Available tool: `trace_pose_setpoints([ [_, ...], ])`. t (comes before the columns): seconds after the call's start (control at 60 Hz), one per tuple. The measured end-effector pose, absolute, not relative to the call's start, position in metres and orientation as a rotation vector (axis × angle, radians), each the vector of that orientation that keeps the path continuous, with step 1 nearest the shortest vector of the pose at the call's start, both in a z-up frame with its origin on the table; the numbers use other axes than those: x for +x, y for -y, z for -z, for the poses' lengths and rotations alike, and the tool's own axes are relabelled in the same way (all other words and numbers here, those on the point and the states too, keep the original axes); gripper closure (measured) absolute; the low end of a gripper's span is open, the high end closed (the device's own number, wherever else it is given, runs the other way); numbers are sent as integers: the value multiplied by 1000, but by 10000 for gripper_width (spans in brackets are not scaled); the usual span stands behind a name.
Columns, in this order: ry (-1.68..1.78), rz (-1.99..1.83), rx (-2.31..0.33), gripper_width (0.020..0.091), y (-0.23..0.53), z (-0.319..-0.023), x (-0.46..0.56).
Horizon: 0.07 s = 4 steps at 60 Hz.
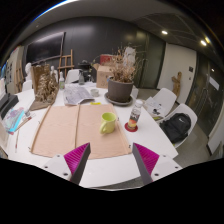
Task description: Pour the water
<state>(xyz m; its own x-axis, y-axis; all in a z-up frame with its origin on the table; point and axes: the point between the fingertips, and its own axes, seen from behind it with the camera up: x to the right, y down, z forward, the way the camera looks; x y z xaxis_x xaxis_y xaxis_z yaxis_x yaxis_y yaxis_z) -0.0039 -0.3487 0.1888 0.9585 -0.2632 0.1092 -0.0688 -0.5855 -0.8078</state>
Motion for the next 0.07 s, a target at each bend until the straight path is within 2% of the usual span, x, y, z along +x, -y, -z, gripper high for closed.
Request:
trace_pose_setpoints([
  [0.067, -227, 270, -2192, 246, 348, -189, -5],
])
